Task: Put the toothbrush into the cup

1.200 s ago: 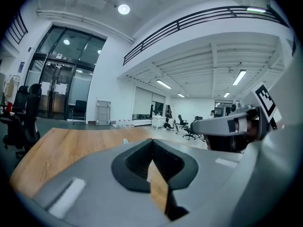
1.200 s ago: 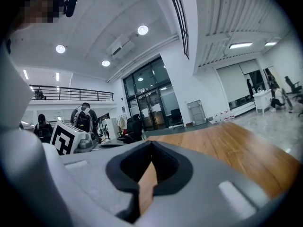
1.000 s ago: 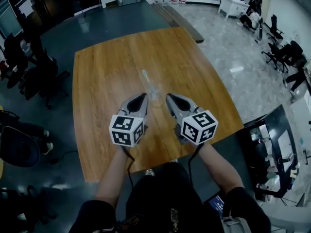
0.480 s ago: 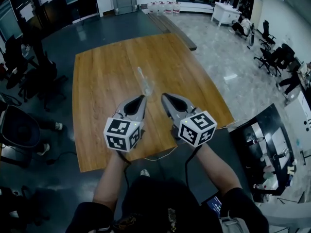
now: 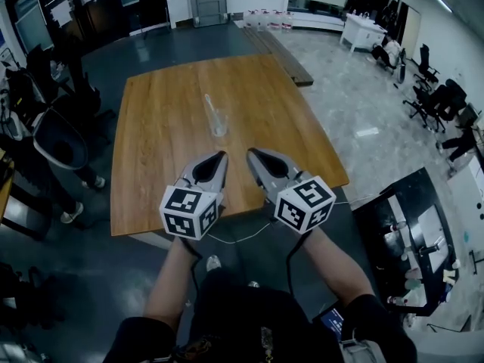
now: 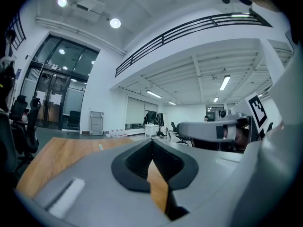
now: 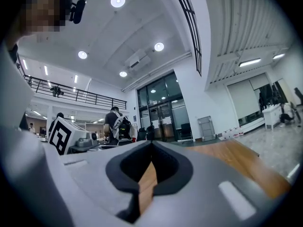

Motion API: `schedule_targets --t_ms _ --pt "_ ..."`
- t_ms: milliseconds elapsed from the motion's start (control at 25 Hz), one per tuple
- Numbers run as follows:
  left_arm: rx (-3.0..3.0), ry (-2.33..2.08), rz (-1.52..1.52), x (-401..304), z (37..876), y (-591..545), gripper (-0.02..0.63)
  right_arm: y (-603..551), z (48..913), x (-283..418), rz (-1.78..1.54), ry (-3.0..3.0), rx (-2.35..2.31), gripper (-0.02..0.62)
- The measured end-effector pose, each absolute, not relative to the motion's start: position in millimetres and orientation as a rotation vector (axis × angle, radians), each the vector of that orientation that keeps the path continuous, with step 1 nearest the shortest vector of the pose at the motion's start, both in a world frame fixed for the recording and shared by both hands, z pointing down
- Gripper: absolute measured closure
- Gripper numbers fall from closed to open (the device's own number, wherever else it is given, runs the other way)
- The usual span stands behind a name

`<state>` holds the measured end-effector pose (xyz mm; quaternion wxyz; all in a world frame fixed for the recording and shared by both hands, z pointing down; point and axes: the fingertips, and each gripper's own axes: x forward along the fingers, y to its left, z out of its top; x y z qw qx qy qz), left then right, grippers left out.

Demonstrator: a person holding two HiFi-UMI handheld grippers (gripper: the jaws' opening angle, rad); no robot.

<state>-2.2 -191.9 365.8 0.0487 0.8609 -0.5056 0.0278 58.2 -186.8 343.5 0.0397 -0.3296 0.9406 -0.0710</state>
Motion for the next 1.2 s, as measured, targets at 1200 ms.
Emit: schedule_targets --t_ms 1200 --pt "2.577 -1.646 0.088 33.8 357.4 -105.8 0.598 -101.6 326.3 91.2 -0.163 2.898 -0.88 0.592"
